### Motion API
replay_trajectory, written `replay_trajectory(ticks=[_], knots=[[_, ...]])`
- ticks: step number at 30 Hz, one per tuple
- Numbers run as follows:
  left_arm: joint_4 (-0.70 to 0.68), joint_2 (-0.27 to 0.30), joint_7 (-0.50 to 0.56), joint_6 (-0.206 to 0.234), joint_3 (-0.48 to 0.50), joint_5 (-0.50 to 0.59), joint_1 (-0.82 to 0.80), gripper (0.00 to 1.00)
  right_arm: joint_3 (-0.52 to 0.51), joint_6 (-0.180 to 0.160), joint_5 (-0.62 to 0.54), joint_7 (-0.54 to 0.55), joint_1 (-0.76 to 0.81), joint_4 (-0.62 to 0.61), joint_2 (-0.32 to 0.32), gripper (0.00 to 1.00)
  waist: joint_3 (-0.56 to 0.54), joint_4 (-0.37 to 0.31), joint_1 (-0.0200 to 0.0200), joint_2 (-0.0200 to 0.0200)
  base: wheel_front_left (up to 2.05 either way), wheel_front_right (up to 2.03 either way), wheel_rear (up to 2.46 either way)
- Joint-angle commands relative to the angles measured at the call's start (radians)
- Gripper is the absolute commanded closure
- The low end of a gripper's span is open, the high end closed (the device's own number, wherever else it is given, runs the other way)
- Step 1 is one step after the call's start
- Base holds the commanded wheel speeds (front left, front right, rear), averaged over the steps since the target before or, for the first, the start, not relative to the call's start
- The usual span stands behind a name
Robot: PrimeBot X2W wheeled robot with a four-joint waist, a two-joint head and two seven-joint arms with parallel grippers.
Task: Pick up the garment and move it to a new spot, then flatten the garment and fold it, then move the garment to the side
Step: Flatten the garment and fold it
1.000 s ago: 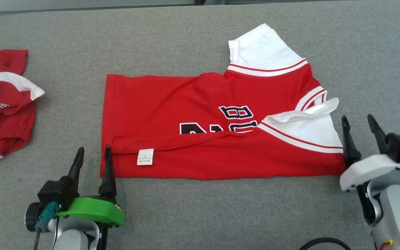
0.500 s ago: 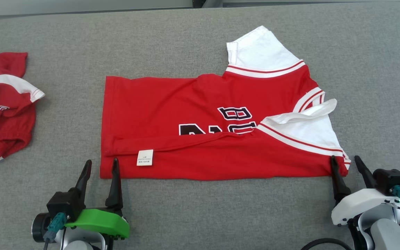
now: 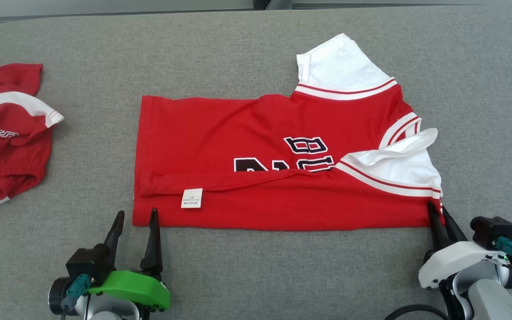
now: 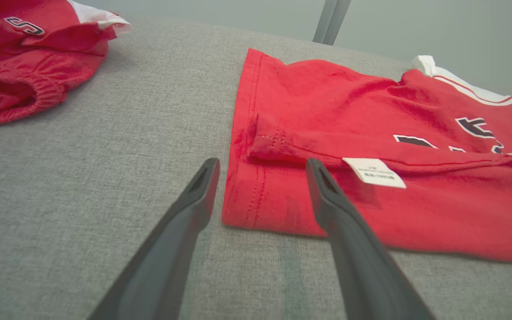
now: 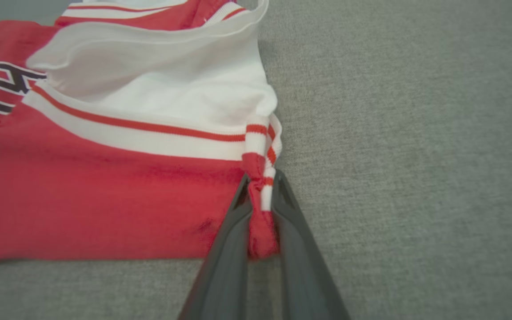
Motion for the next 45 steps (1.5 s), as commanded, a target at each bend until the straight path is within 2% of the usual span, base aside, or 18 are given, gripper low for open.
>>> replay_trajectory(ticks=[1, 16, 17, 18, 19, 20, 28, 36, 45], knots=[[0.012, 0.004, 0.001, -0.004, 0.0, -0.009, 0.006, 0.0, -0.004, -0.003, -0.003, 0.006, 0.005, 0.001, -0.008, 1.0, 0.001, -0.002, 0.0, 0.0001, 0.0, 0.0, 0.0], [0.141, 0.004, 0.001, 0.006, -0.018, -0.069, -0.057, 0.0, 0.022, -0.002, 0.003, 0.005, -0.022, -0.046, -0.004, 1.0, 0.039, -0.034, 0.0, 0.0001, 0.0, 0.0, 0.0], [0.147, 0.004, 0.001, 0.006, -0.019, -0.074, -0.06, 0.11, 0.023, -0.002, 0.003, 0.005, -0.023, -0.047, -0.004, 1.0, 0.04, -0.035, 0.0, 0.0001, 0.0, 0.0, 0.0], [0.151, 0.004, 0.001, 0.006, -0.019, -0.076, -0.064, 0.53, 0.024, -0.002, 0.003, 0.005, -0.024, -0.048, -0.004, 1.0, 0.042, -0.036, 0.0, 0.0001, 0.0, 0.0, 0.0], [0.152, 0.004, 0.001, 0.004, -0.018, -0.082, -0.066, 0.86, 0.024, -0.002, 0.003, 0.005, -0.026, -0.05, -0.004, 1.0, 0.044, -0.036, 0.0, 0.0001, 0.0, 0.0, 0.0], [0.152, 0.004, 0.001, -0.001, -0.023, -0.076, -0.067, 1.0, 0.024, -0.002, 0.003, 0.005, -0.026, -0.052, -0.003, 1.0, 0.045, -0.036, 0.0, 0.0001, 0.0, 0.0, 0.0], [0.082, 0.005, 0.001, -0.031, -0.018, -0.064, -0.041, 1.0, 0.01, -0.002, 0.01, 0.003, -0.005, -0.049, 0.005, 1.0, 0.004, -0.028, 0.0, 0.0001, 0.0, 0.0, 0.0], [0.032, 0.005, 0.001, -0.045, 0.024, -0.06, 0.067, 1.0, -0.004, -0.002, 0.011, 0.003, 0.061, -0.022, 0.026, 1.0, -0.185, -0.031, 0.0, 0.0001, 0.0, 0.0, 0.0], [0.005, 0.005, 0.001, -0.048, 0.056, -0.054, 0.098, 1.0, -0.01, -0.003, 0.026, 0.002, 0.064, -0.045, 0.024, 1.0, -0.286, -0.044, 0.0, 0.0001, 0.0, 0.0, 0.0]])
